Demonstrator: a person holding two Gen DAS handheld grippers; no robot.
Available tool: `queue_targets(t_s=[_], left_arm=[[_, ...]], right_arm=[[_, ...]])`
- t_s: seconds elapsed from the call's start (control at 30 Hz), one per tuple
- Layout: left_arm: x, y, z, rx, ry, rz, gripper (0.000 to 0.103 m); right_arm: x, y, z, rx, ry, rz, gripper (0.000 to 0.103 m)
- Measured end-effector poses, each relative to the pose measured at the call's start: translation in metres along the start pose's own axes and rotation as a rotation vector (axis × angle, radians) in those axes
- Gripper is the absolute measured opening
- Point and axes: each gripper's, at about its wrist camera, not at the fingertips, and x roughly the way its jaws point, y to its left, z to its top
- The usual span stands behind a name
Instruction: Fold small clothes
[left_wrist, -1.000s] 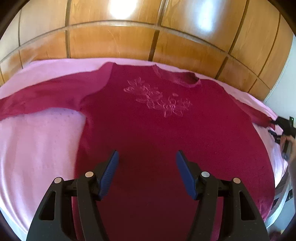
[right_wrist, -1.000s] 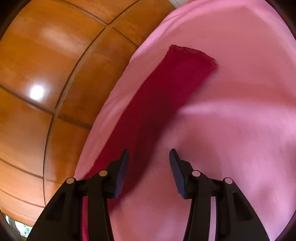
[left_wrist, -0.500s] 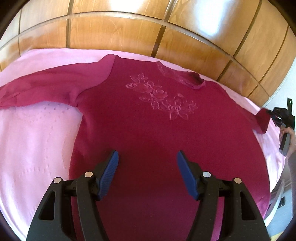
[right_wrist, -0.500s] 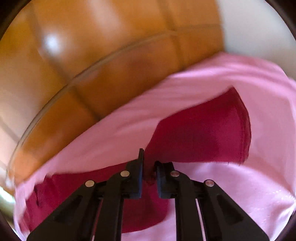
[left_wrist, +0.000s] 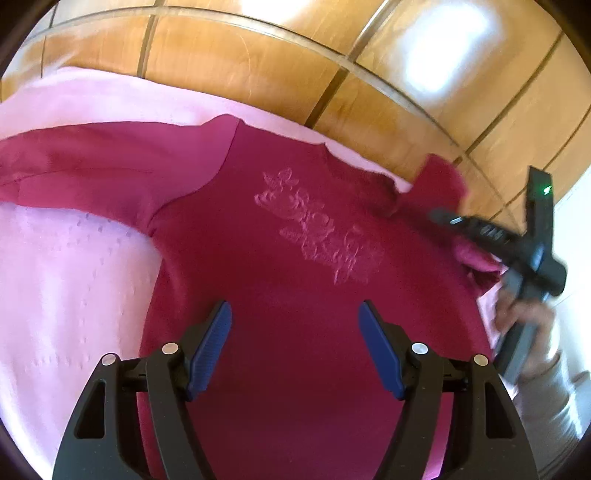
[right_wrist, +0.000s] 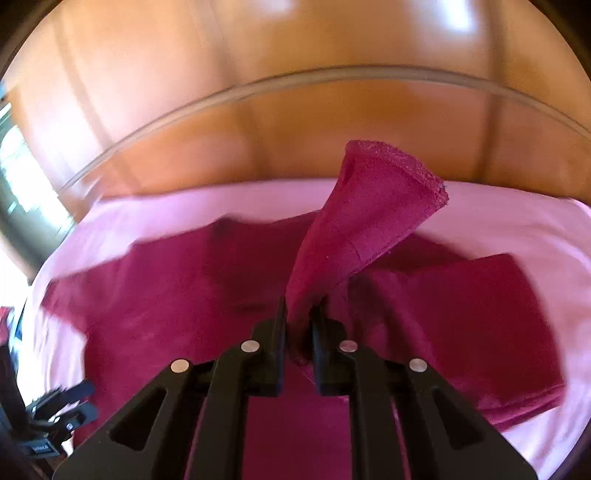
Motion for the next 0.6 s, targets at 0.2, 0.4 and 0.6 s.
queue_targets(t_s=[0.2, 0.4, 0.6], left_arm=[[0.003, -0.002, 0.017, -0.025, 0.000, -0.083, 0.070], [0.019, 0.001, 0.035, -0.077, 0.020, -0.138, 0.070], [0.049, 0.002, 0.043, -0.130, 0.064, -0.108, 0.070]], right_arm=[[-0.004, 0.044, -0.027, -0.097, 0.005, 0.073, 0.062], [-0.044, 0.006, -0.057, 0.012, -0.009, 0.118, 0.080], [-0.091, -0.071, -0.099, 0.259, -0.046, 0.187, 0.096]])
